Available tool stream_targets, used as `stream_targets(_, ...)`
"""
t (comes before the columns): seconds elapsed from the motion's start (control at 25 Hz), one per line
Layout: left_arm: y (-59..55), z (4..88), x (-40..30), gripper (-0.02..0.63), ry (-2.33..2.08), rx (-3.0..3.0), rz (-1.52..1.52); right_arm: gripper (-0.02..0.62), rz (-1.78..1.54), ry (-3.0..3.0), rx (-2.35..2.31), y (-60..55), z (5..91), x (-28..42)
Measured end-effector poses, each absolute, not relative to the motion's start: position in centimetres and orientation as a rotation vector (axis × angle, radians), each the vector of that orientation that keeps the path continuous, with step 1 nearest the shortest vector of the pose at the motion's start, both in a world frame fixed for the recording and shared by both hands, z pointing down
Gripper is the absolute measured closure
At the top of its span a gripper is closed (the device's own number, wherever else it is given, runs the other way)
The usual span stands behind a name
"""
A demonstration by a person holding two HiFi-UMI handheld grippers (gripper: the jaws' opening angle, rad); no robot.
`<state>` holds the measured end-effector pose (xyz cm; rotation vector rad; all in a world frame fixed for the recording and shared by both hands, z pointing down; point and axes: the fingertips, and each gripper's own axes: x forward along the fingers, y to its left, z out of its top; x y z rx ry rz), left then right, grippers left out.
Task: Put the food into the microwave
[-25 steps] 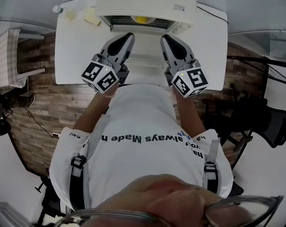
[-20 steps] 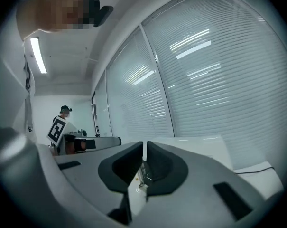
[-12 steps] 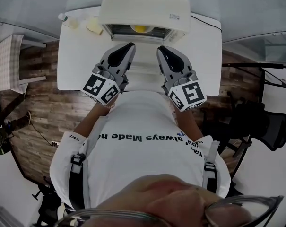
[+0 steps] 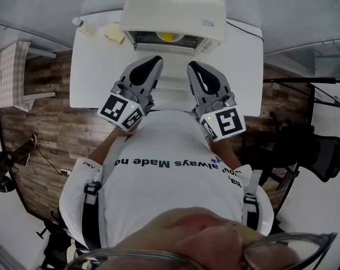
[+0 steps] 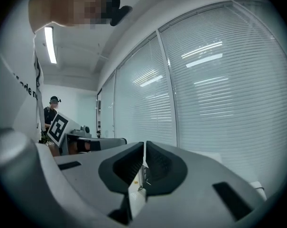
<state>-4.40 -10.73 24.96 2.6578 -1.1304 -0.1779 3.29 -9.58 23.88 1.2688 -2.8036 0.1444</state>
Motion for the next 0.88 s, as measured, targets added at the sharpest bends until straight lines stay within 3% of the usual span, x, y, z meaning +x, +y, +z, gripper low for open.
stream_targets(0.88, -10.82, 25.11, -4.36, 0.591, -1.135, 2.653, -0.179, 0.574, 0.128, -2.799, 1.293, -9.97, 23.41, 3.57)
